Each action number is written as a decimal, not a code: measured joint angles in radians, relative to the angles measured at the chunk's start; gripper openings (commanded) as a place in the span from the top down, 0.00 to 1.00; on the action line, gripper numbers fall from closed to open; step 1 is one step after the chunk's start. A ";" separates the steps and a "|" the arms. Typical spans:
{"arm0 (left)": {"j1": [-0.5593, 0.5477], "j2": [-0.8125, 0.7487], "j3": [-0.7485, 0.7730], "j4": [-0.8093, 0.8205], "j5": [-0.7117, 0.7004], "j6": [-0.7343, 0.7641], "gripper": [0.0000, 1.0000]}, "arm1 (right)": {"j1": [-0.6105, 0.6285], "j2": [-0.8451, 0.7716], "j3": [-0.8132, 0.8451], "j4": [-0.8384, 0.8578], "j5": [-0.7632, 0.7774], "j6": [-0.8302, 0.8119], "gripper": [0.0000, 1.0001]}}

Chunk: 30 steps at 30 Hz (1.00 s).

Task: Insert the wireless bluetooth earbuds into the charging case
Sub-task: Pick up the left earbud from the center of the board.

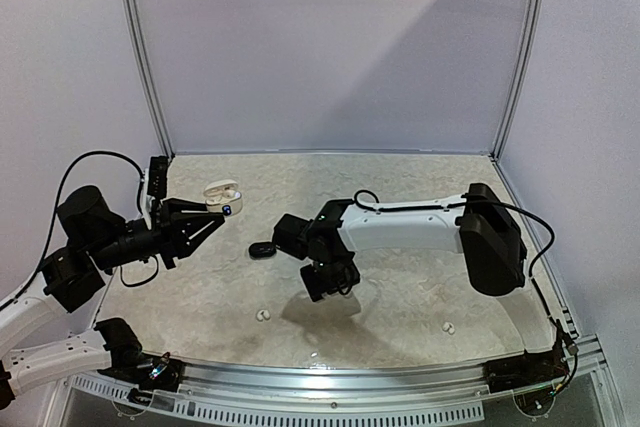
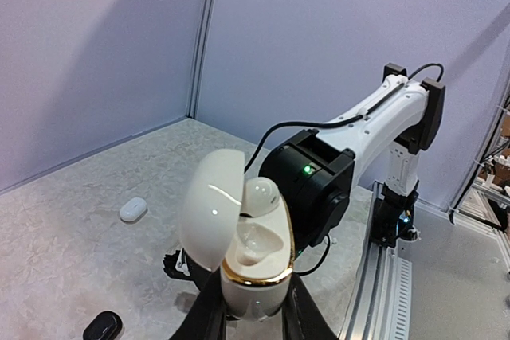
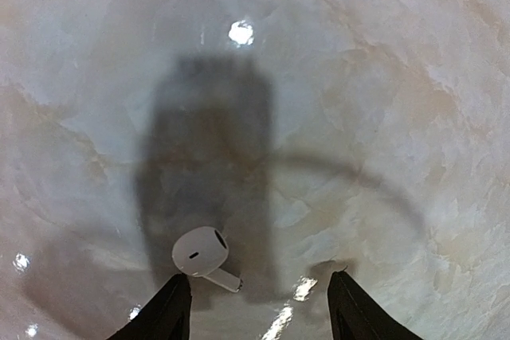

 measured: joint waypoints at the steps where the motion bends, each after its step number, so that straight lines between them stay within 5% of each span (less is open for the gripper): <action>1: 0.000 0.000 0.000 0.000 0.000 0.000 1.00 | -0.001 0.000 0.002 0.001 -0.008 -0.010 0.41; 8: 0.000 0.000 0.000 0.000 0.003 0.002 1.00 | -0.013 0.023 0.037 0.003 -0.050 -0.056 0.44; 30: 0.000 0.000 0.000 0.000 0.006 0.003 1.00 | -0.027 0.073 0.114 0.023 -0.116 -0.164 0.75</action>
